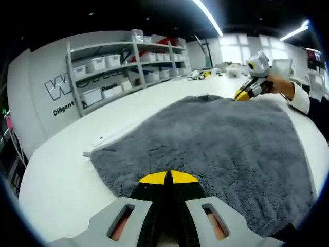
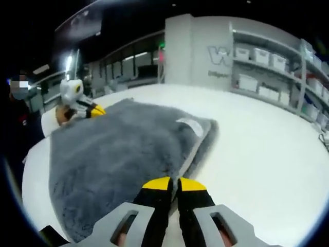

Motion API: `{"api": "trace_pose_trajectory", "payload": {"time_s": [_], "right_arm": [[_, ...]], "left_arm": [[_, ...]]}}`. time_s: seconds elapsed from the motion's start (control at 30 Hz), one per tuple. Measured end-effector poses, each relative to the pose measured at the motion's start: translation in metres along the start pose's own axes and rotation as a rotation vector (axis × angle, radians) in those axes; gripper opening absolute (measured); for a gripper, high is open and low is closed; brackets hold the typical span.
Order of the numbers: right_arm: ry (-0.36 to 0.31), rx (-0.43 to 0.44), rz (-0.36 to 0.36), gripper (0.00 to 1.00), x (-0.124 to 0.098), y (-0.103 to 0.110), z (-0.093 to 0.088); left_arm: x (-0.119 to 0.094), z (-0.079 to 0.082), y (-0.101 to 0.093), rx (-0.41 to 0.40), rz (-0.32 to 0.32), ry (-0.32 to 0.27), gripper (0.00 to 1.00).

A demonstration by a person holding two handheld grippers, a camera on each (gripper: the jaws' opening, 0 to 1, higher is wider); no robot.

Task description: Open the folded towel by lifting each exposed corner and separating the folded layers until the towel lies flat within the target outline without major curled edges

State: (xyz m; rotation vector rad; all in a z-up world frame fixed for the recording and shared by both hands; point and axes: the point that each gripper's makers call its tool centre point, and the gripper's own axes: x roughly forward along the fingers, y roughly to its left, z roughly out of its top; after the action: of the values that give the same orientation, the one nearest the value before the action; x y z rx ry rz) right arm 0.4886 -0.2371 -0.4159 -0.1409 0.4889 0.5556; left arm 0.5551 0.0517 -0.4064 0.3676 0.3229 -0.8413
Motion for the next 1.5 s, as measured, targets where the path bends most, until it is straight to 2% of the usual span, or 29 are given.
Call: {"api": "trace_pose_trajectory", "payload": {"time_s": [0.33, 0.43, 0.53, 0.67, 0.7, 0.77, 0.9, 1.03, 1.23, 1.3, 1.4, 1.5], "right_arm": [[0.022, 0.023, -0.044, 0.0, -0.007, -0.008, -0.004], [0.038, -0.004, -0.079, 0.0, -0.009, -0.011, -0.005], [0.045, -0.022, -0.094, 0.0, -0.01, -0.013, -0.006], [0.053, -0.025, -0.119, 0.0, -0.012, -0.019, -0.007], [0.056, -0.032, -0.133, 0.0, -0.014, -0.021, -0.008], [0.063, -0.058, -0.156, 0.0, -0.015, -0.024, -0.008], [0.077, -0.101, -0.201, 0.0, -0.017, -0.032, -0.009], [0.079, -0.099, -0.215, 0.0, -0.019, -0.036, -0.01], [0.078, -0.086, -0.242, 0.0, -0.023, -0.041, -0.011], [0.081, -0.078, -0.255, 0.0, -0.024, -0.044, -0.012], [0.083, -0.066, -0.268, 0.0, -0.026, -0.047, -0.013], [0.096, -0.095, -0.306, 0.0, -0.028, -0.053, -0.014]], "left_arm": [[0.001, 0.004, -0.012, 0.015, 0.043, 0.007, 0.01], [0.0, 0.007, -0.011, 0.046, 0.058, 0.001, 0.01], [-0.003, 0.011, -0.007, 0.005, 0.047, -0.021, 0.01], [-0.01, 0.01, 0.002, -0.006, 0.058, -0.031, 0.01], [-0.012, 0.014, 0.002, -0.056, 0.046, -0.064, 0.01], [-0.016, 0.016, 0.006, -0.093, 0.025, -0.076, 0.01], [-0.016, 0.017, 0.007, -0.073, 0.013, -0.075, 0.02], [-0.014, 0.017, 0.012, -0.067, -0.023, -0.084, 0.09], [-0.013, 0.018, -0.002, -0.053, -0.067, -0.084, 0.13], [-0.013, 0.014, -0.011, -0.039, -0.102, -0.059, 0.16], [-0.011, 0.011, -0.02, -0.015, -0.122, -0.051, 0.17], [-0.01, 0.01, -0.028, -0.008, -0.138, -0.038, 0.17]]}}
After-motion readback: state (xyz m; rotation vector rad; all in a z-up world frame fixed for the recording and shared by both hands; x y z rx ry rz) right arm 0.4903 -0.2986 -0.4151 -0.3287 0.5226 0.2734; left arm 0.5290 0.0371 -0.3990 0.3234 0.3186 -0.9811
